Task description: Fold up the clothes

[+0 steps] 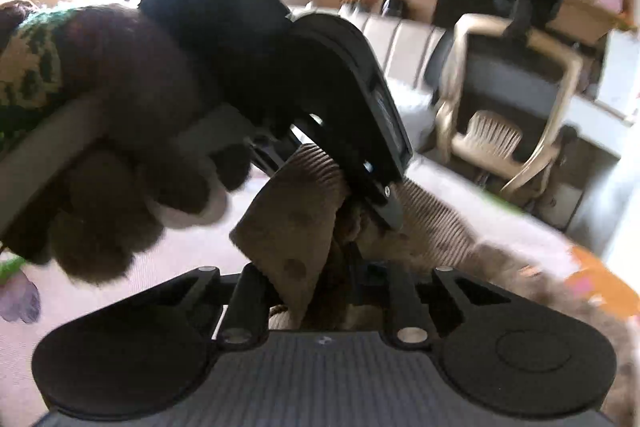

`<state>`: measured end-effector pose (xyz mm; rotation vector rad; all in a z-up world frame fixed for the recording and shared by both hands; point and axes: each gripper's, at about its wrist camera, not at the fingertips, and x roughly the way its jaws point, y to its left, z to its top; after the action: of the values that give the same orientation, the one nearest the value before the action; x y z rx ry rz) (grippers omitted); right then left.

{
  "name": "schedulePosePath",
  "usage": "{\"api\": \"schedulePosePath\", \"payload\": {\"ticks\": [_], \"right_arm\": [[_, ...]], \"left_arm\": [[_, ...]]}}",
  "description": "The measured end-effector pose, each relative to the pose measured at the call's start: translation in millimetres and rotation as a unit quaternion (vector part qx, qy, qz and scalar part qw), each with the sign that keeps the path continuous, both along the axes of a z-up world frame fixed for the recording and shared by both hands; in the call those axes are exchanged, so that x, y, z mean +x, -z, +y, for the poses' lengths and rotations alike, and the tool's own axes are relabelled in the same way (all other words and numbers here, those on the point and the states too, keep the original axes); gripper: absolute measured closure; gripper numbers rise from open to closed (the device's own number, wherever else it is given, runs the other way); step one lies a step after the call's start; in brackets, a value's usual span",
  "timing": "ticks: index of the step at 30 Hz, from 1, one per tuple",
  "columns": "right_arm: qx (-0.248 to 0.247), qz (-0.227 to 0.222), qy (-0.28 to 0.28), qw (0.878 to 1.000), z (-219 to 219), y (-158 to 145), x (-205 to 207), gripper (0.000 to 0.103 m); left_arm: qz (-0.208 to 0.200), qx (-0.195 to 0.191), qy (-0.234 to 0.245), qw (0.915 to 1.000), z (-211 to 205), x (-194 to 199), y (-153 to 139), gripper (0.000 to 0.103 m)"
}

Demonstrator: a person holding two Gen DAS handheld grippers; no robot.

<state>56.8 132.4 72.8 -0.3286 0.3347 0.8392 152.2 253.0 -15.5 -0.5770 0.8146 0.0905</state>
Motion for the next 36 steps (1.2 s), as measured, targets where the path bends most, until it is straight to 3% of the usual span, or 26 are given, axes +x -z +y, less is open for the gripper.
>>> {"api": "schedulePosePath", "payload": {"ticks": [3, 6, 8, 9, 11, 12, 13, 15, 17, 21, 23, 24, 25, 26, 27, 29, 30, 33, 36], "right_arm": [[0.049, -0.035, 0.035, 0.998, -48.5, -30.4, -11.0, 0.085], [0.086, -0.037, 0.108, 0.99, -108.9, -46.3, -6.1, 0.085], [0.089, -0.012, 0.165, 0.982, -144.4, -37.2, 8.2, 0.084], [0.089, 0.003, 0.192, 0.977, -160.8, -31.3, 15.8, 0.084], [0.079, 0.048, 0.23, 0.969, -181.7, -8.1, 34.2, 0.084], [0.074, 0.071, 0.248, 0.963, -192.2, 3.5, 43.4, 0.084], [0.07, 0.091, 0.264, 0.958, -201.5, 13.7, 51.7, 0.084], [0.068, 0.104, 0.277, 0.953, -210.5, 22.5, 59.6, 0.084], [0.067, 0.112, 0.288, 0.949, -219.0, 29.2, 65.7, 0.084], [0.076, 0.059, 0.254, 0.962, -213.7, -5.6, 56.2, 0.079], [0.078, 0.041, 0.224, 0.971, -198.9, -29.4, 67.7, 0.062], [0.079, 0.032, 0.208, 0.974, -191.5, -41.3, 73.4, 0.052], [0.081, 0.023, 0.193, 0.978, -184.1, -53.2, 79.1, 0.051], [0.082, 0.013, 0.177, 0.981, -176.7, -65.1, 84.9, 0.051], [0.083, 0.004, 0.162, 0.983, -169.2, -77.0, 90.6, 0.051], [0.082, -0.011, 0.132, 0.988, -153.3, -97.6, 104.4, 0.048], [0.066, -0.004, 0.126, 0.99, -140.0, -92.6, 122.6, 0.047], [-0.016, 0.03, 0.145, 0.989, -101.3, -54.6, 171.0, 0.047], [-0.066, 0.074, 0.198, 0.975, -107.5, -3.8, 198.6, 0.047]], "left_arm": [[-0.043, 0.027, 0.04, 0.9979, -32.2, -4.6, -47.3, 0.082], [-0.1, 0.043, 0.107, 0.9883, -90.3, 3.0, -97.2, 0.081], [-0.124, 0.058, 0.17, 0.9759, -138.7, 20.4, -115.9, 0.061], [-0.134, 0.064, 0.204, 0.9676, -163.4, 30.3, -122.7, 0.045], [-0.149, 0.061, 0.249, 0.9549, -197.1, 43.7, -132.3, 0.04], [-0.163, 0.067, 0.257, 0.9503, -204.0, 43.3, -138.7, 0.034], [-0.176, 0.074, 0.264, 0.9455, -210.2, 42.3, -145.4, 0.021], [-0.212, 0.111, 0.25, 0.9383, -207.6, 32.0, -154.6, 0.007], [-0.212, 0.164, 0.219, 0.9382, -198.6, 26.9, -149.7, 0.008], [-0.137, 0.234, 0.164, 0.9485, -181.1, 25.9, -97.2, 0.008], [-0.096, 0.234, 0.159, 0.9543, -175.6, 31.7, -63.3, 0.015], [-0.082, 0.217, 0.161, 0.9593, -175.1, 33.8, -49.8, 0.03], [-0.067, 0.199, 0.164, 0.9639, -174.9, 35.8, -36.8, 0.04], [-0.066, 0.18, 0.171, 0.9665, -178.4, 37.8, -27.2, 0.042], [-0.074, 0.18, 0.175, 0.965, -184.6, 37.1, -22.0, 0.041], [-0.105, 0.218, 0.194, 0.9507, -203.1, 30.2, -20.5, 0.04], [-0.11, 0.228, 0.201, 0.9463, -207.9, 29.0, -19.4, 0.038], [-0.119, 0.256, 0.218, 0.9341, -220.0, 26.4, -15.6, 0.031], [-0.119, 0.265, 0.225, 0.9298, -220.5, 29.0, -12.2, 0.027]]}}
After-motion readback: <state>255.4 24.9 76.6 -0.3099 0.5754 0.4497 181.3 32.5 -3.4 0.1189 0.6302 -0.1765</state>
